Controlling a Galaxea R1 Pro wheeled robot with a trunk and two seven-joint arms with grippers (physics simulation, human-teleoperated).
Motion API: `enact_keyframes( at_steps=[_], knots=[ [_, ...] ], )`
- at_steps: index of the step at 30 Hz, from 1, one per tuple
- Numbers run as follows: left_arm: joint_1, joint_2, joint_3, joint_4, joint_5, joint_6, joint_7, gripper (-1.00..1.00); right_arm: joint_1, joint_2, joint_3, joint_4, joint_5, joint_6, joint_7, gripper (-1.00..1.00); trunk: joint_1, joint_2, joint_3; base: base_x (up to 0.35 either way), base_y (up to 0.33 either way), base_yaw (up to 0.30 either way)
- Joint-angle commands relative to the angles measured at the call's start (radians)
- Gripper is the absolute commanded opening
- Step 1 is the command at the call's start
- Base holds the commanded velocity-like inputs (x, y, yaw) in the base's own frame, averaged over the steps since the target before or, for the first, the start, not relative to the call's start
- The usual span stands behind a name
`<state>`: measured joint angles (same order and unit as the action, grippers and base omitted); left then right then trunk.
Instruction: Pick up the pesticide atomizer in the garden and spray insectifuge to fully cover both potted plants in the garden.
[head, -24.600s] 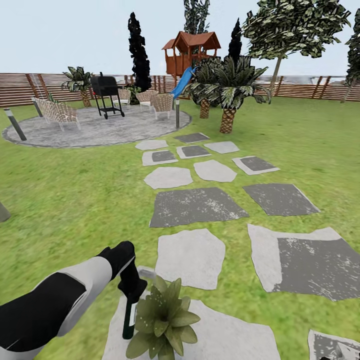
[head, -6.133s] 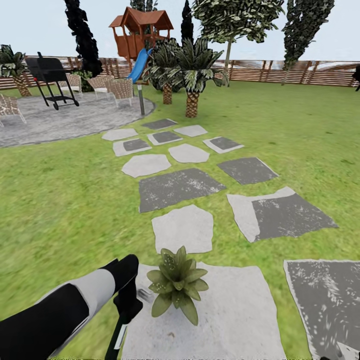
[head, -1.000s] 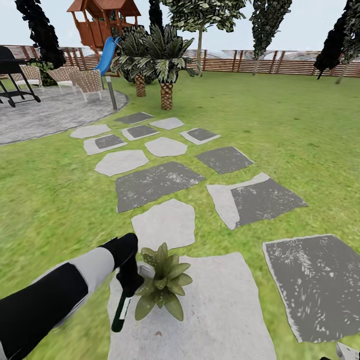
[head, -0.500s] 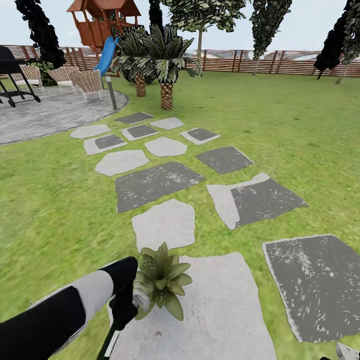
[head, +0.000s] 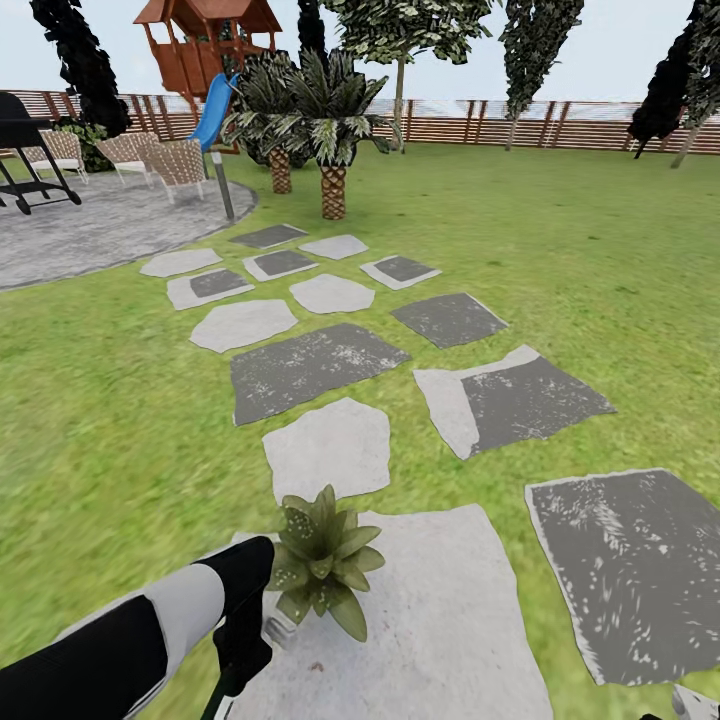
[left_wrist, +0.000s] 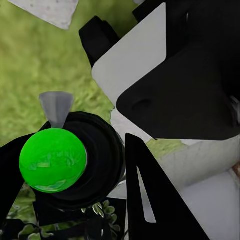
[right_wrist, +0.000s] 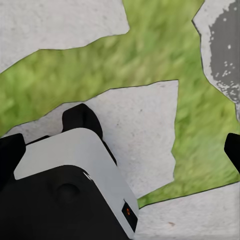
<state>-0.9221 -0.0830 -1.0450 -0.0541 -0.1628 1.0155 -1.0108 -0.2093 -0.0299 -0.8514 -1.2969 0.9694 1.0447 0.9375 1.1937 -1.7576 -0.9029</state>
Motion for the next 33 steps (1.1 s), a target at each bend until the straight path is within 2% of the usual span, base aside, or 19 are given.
enact_keyframes(
  at_steps=[1,4,6,9,22,26,30,33],
  knots=[
    [-0.002,0.000,0.002,-0.001,-0.011,0.004,-0.009,-1.00,-0.001,0.000,-0.001,-0.001,0.009,0.003,0.010,1.00,0.000,0.000,-0.001,0.000,0.000,0.000],
    [-0.021,0.001,0.001,-0.001,-0.012,0.005,-0.010,-1.00,-0.001,0.000,-0.001,-0.001,0.009,0.003,0.010,1.00,0.000,0.000,-0.001,0.000,0.000,0.000],
    [-0.055,0.001,0.000,0.000,-0.013,0.005,-0.012,-1.00,-0.001,0.000,-0.001,-0.001,0.009,0.003,0.010,1.00,0.000,0.000,-0.001,0.000,0.000,0.000],
    [-0.091,0.003,-0.001,0.000,-0.014,0.005,-0.040,-1.00,-0.001,0.000,-0.001,-0.001,0.009,0.003,0.010,1.00,0.000,0.000,-0.001,0.000,0.000,0.000],
    [-0.148,0.001,-0.001,0.000,-0.014,0.005,-0.052,-1.00,-0.001,-0.001,-0.001,-0.001,0.009,0.003,0.010,1.00,0.000,0.000,-0.013,0.000,0.000,0.000],
    [-0.123,-0.001,0.002,-0.002,-0.012,0.005,-0.052,-1.00,-0.001,-0.001,-0.001,-0.001,0.009,0.003,0.010,1.00,0.000,0.000,-0.019,0.000,0.000,0.000],
    [-0.040,-0.001,0.003,-0.004,-0.012,0.004,-0.051,-1.00,-0.001,-0.001,-0.001,-0.001,0.009,0.003,0.010,1.00,0.000,0.000,-0.025,0.000,0.000,0.000],
    [-0.014,-0.001,0.004,-0.004,-0.011,0.004,-0.051,-1.00,-0.001,0.000,-0.001,-0.001,0.009,0.003,0.010,1.00,0.000,0.000,-0.025,0.000,0.000,0.000]
  ],
)
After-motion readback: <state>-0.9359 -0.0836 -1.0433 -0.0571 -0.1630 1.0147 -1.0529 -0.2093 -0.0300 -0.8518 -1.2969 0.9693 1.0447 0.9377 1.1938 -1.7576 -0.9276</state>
